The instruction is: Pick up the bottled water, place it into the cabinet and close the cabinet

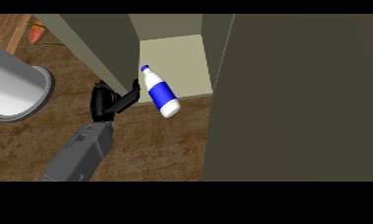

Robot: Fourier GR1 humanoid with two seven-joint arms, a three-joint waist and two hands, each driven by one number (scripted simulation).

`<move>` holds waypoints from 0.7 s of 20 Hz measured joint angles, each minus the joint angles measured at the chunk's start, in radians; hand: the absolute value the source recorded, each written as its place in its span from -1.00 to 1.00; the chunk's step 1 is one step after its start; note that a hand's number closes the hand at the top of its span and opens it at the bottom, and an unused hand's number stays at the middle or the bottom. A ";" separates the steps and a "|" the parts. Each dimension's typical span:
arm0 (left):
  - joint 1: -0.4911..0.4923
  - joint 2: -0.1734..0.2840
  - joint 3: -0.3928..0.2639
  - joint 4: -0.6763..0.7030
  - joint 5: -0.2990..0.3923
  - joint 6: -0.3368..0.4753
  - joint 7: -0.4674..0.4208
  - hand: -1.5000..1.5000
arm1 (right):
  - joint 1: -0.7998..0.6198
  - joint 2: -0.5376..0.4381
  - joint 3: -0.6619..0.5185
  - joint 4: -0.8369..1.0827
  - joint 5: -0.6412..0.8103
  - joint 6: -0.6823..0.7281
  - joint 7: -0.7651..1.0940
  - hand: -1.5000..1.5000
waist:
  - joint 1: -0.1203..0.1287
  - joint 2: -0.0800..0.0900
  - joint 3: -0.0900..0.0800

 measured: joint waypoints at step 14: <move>0.011 -0.090 -0.007 0.107 0.052 -0.170 0.037 1.00 | 0.059 -0.019 0.003 -0.072 -0.014 0.031 0.038 1.00 | 0.068 -0.004 -0.007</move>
